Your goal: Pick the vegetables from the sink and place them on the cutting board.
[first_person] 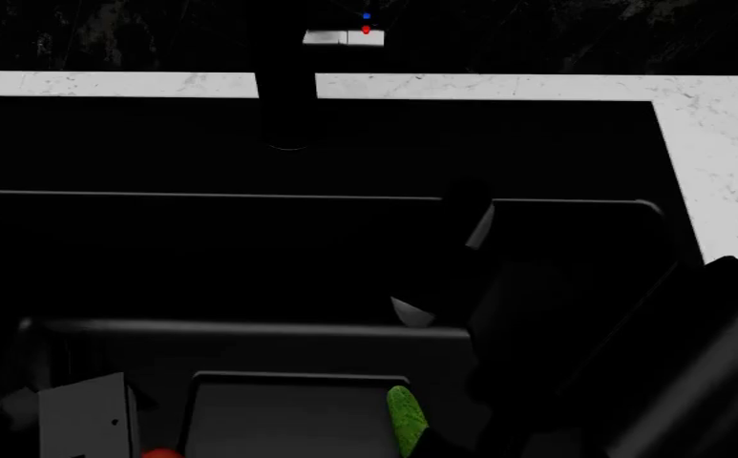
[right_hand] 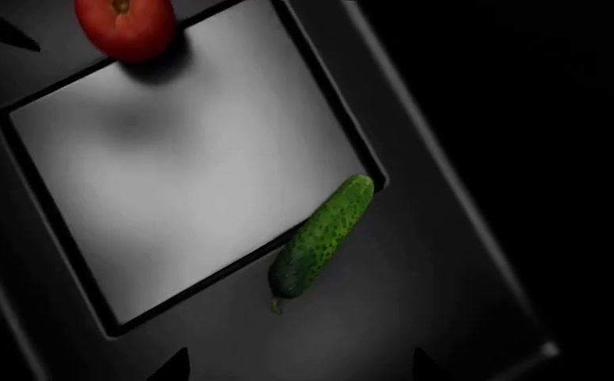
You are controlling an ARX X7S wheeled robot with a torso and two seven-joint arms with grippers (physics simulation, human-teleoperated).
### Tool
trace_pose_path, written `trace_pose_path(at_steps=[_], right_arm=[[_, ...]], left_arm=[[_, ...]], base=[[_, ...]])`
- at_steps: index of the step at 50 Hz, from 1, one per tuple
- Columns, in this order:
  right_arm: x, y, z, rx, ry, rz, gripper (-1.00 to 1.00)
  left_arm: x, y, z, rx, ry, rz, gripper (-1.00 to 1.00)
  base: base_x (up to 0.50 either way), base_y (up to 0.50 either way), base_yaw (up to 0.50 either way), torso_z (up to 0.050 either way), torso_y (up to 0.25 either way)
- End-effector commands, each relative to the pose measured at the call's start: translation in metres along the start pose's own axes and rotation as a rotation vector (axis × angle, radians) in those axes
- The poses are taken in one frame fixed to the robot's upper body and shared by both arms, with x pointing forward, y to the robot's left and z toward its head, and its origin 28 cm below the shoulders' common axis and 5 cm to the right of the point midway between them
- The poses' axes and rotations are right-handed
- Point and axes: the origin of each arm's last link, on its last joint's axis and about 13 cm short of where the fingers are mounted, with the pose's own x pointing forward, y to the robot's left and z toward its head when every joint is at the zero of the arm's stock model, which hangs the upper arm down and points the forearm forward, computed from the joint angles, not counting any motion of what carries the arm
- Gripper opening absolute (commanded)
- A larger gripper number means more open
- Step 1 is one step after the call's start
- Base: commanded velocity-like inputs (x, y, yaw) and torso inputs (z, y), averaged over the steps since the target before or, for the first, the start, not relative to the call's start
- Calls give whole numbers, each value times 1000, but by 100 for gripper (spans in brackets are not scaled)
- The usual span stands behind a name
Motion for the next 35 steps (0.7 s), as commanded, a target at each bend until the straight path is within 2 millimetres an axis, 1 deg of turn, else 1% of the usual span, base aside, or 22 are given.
trace_pose_path(at_steps=[1, 5, 22, 35], right_arm=[[2, 2, 3, -9, -18, -6, 100], [3, 2, 1, -9, -14, -4, 100], [5, 3, 0, -5, -21, -2, 100], [6, 4, -2, 2, -27, 6, 100]], left_arm=[[18, 0, 1, 13, -9, -14, 100], [20, -2, 2, 13, -11, -22, 100], [29, -10, -11, 5, 27, -34, 100], [31, -8, -20, 6, 60, -3, 100]], base=[[0, 0, 0, 0, 0], [0, 0, 0, 0, 0], [0, 0, 0, 0, 0], [0, 0, 0, 0, 0]])
